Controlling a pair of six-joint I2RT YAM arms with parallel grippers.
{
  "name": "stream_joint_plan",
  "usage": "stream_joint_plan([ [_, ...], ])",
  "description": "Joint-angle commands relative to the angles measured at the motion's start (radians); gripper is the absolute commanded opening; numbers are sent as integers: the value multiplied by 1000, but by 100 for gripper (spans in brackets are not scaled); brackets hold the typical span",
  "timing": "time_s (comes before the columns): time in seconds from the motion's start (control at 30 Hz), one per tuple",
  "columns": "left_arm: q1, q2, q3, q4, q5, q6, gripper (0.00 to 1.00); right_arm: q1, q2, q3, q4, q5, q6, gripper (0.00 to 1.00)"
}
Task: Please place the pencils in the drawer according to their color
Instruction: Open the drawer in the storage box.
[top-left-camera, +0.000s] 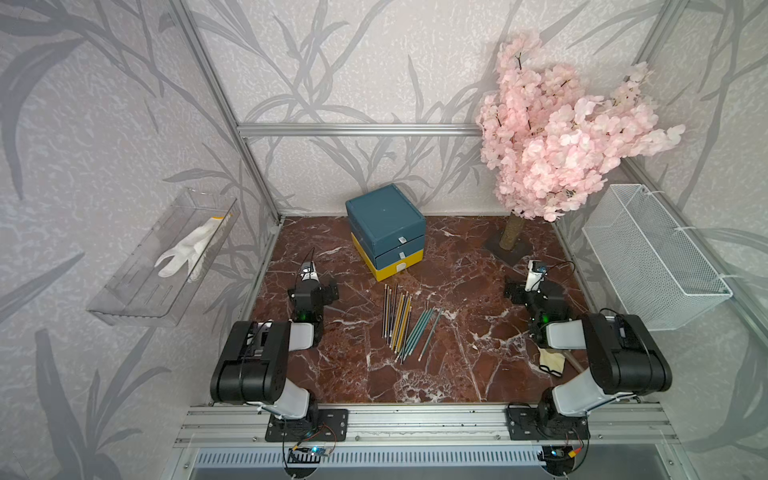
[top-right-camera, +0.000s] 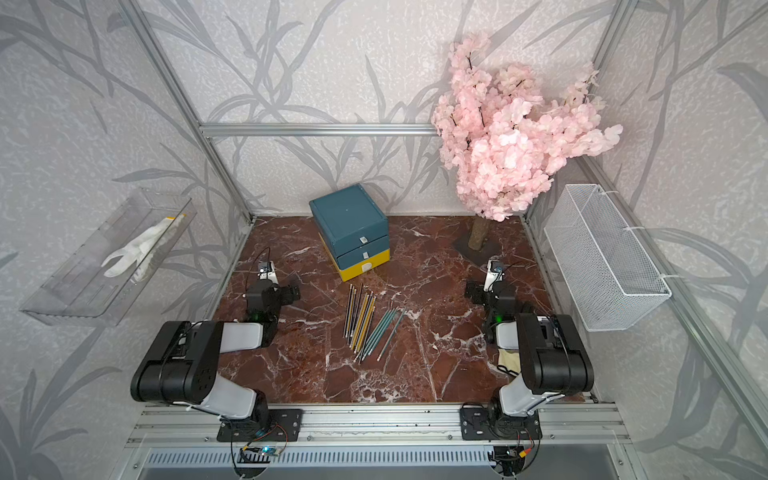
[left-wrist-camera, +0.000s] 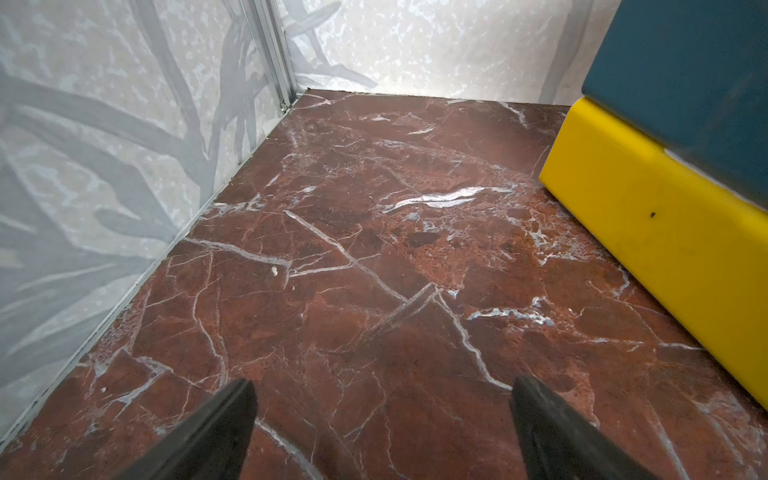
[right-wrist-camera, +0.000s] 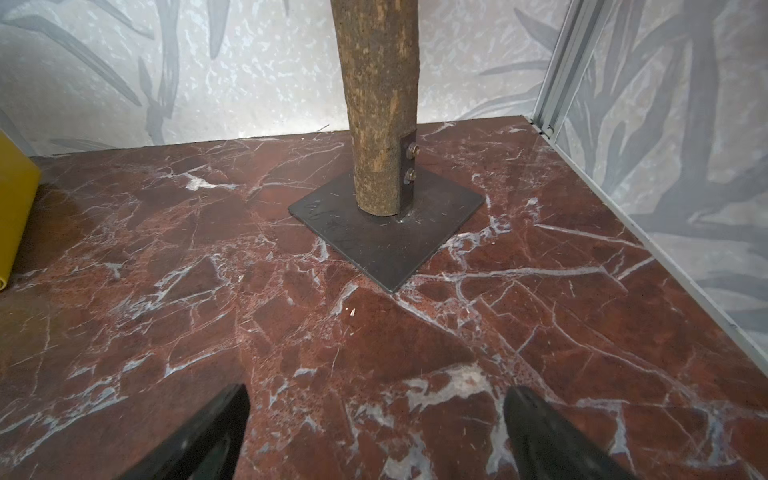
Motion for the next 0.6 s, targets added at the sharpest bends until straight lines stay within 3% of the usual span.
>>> stream_joint_plan([
  [0.0, 4, -5, 17, 11, 6, -6, 100, 4, 3, 13, 1, -10, -11, 99],
  [0.57, 3, -4, 20, 7, 7, -6, 100, 2, 3, 14, 0, -12, -11, 99],
])
